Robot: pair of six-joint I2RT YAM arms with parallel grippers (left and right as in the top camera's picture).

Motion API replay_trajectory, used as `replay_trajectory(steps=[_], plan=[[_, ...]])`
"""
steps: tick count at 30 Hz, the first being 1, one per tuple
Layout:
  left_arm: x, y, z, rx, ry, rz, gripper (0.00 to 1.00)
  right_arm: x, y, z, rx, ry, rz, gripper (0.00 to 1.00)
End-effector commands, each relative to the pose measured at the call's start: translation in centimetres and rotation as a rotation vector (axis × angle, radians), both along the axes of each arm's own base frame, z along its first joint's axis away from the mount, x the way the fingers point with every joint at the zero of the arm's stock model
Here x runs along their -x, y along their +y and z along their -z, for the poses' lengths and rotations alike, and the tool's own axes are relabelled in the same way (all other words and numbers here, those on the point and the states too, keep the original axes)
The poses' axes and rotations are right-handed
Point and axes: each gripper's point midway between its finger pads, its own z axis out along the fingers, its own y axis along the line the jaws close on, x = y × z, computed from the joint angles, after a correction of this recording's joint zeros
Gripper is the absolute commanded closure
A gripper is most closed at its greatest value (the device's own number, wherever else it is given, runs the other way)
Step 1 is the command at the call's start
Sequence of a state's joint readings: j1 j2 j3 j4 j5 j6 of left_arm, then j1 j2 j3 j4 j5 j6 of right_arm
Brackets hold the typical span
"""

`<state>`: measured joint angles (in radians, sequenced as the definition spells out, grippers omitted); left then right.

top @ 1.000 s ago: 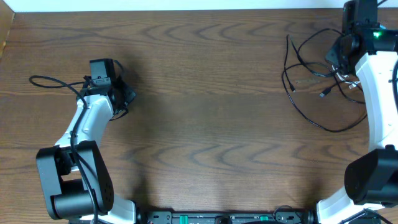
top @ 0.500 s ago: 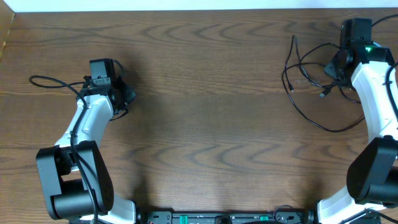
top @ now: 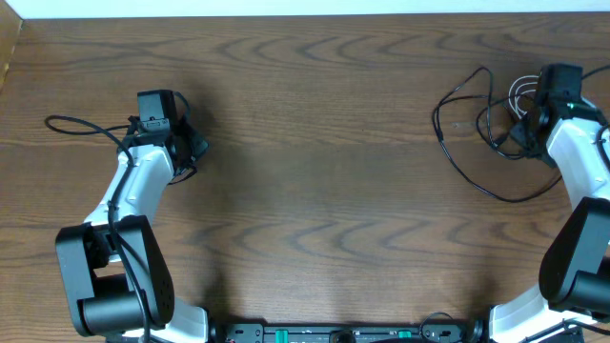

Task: Untangle cables
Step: 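Move the right gripper to the far right over the white coil, then lower the black cables beside the white coil and open the right gripper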

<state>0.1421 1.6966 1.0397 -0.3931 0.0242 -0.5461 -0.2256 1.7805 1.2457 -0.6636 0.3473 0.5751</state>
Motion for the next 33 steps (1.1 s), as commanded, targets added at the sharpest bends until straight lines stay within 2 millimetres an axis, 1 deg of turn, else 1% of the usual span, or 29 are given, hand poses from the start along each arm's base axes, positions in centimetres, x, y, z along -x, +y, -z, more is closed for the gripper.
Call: replay_trajectory(steps=[1, 4, 5, 7, 9, 11, 15, 17, 21, 23, 27, 30, 33], plan=[[0.2, 0.1, 0.1, -0.006, 0.006, 0.003, 0.75, 0.7, -0.7, 0.1, 0.014, -0.015, 0.034, 0.98], [0.2, 0.1, 0.1, -0.006, 0.006, 0.003, 0.75, 0.8, -0.8, 0.4, 0.013, -0.016, 0.037, 0.98], [0.2, 0.1, 0.1, -0.006, 0.006, 0.003, 0.76, 0.8, -0.7, 0.4, 0.011, -0.016, 0.036, 0.95], [0.2, 0.1, 0.1, -0.006, 0.006, 0.003, 0.76, 0.8, -0.7, 0.5, 0.01, -0.016, 0.036, 0.85], [0.2, 0.1, 0.1, -0.006, 0.006, 0.003, 0.75, 0.8, -0.7, 0.5, 0.007, -0.018, 0.034, 0.77], [0.2, 0.1, 0.1, -0.006, 0.006, 0.003, 0.76, 0.8, -0.7, 0.5, 0.007, -0.018, 0.034, 0.64], [0.2, 0.1, 0.1, -0.006, 0.006, 0.003, 0.76, 0.8, -0.6, 0.5, 0.004, -0.018, 0.033, 0.43], [0.2, 0.1, 0.1, -0.006, 0.006, 0.003, 0.76, 0.7, -0.5, 0.5, -0.004, -0.02, 0.03, 0.37], [0.2, 0.1, 0.1, -0.006, 0.006, 0.003, 0.76, 0.6, -0.4, 0.6, -0.01, -0.023, 0.026, 0.27], [0.2, 0.1, 0.1, -0.006, 0.006, 0.003, 0.76, 0.6, -0.3, 0.6, -0.01, -0.023, 0.026, 0.25], [0.2, 0.1, 0.1, -0.006, 0.006, 0.003, 0.75, 0.5, -0.1, 0.6, -0.021, -0.026, 0.021, 0.25], [0.2, 0.1, 0.1, -0.006, 0.006, 0.003, 0.76, 0.2, 0.6, 0.8, -0.065, -0.037, 0.003, 0.24], [0.2, 0.1, 0.1, -0.006, 0.006, 0.003, 0.75, -0.2, 2.0, 1.2, -0.142, -0.051, -0.029, 0.23]])
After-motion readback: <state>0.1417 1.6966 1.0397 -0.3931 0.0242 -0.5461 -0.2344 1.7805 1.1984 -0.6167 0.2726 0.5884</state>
